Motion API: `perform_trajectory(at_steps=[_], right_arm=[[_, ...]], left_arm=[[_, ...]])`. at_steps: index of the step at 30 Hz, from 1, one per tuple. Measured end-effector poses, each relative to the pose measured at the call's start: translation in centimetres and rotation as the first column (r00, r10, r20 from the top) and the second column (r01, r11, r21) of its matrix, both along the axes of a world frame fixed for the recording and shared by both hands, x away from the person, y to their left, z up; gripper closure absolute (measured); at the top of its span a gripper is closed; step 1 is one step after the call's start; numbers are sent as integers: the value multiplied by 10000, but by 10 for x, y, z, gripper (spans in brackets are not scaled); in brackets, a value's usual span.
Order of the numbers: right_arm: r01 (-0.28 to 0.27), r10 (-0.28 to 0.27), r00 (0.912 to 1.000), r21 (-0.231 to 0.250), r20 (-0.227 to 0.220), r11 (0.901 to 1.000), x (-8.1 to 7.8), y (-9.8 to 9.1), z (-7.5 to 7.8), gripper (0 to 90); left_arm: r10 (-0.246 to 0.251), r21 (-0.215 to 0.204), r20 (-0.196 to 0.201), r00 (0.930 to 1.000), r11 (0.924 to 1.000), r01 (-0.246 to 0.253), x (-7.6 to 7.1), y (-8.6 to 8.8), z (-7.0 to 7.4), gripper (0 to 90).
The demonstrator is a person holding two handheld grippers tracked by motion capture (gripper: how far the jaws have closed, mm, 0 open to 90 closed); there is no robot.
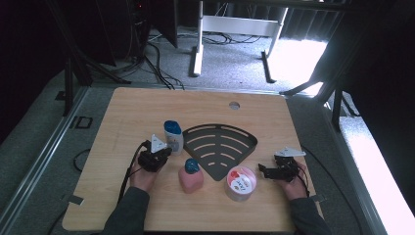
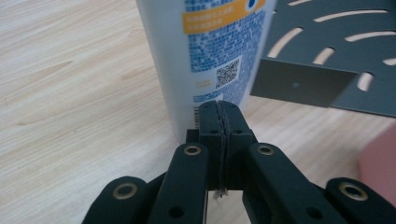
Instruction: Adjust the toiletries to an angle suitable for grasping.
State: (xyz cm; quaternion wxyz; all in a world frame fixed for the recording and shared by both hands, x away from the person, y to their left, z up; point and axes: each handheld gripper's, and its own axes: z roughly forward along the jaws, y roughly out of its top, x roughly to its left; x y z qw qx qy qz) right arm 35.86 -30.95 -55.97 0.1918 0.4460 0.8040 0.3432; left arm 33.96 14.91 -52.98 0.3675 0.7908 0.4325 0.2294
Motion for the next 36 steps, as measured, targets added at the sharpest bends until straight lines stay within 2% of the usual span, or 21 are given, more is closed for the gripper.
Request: perform_trajectory(at_steps=[8,11,12,15,19,21,26,29,31,36], right_arm=[[-3,3,10000,-13,-10,10000,0,0,0,158],[-2,2,10000,-8,-2,10000,0,0,0,158],[-2,2,10000,-7,-4,10000,0,0,0,157],[-3,3,10000,-8,-7,10000,0,0,0,158],[2,-2,10000,0,2,10000,0,0,0,158],[0,0,10000,4,2,10000,0,0,0,158],[3,-3,10000,10,-4,10000,0,0,0,158],[1,-1,10000,8,-3,10000,0,0,0,158],[1,-1,10000,7,-6,10000,0,0,0,158],[2,-2,10000,4,-4,10000,0,0,0,158]], left_arm=[[243,101,-113,9996,9997,-241,14,4,-1,881],[248,-25,-250,9994,9997,-249,16,7,-2,893],[91,-258,-318,9995,9996,-99,13,8,-1,894],[-246,-474,-315,9992,9986,231,4,4,3,895],[-870,-931,-359,9956,9922,833,-11,-1,9,896],[-1066,-895,-390,9935,9907,1028,-16,-5,12,895],[-1684,-1224,-407,9849,9791,1624,-29,-9,20,895],[-1738,-1242,-396,9840,9780,1677,-31,-9,22,896],[-1980,-1287,-291,9798,9728,1927,-39,-10,30,896],[-2191,-1325,-208,9755,9677,2146,-51,-11,36,895]])
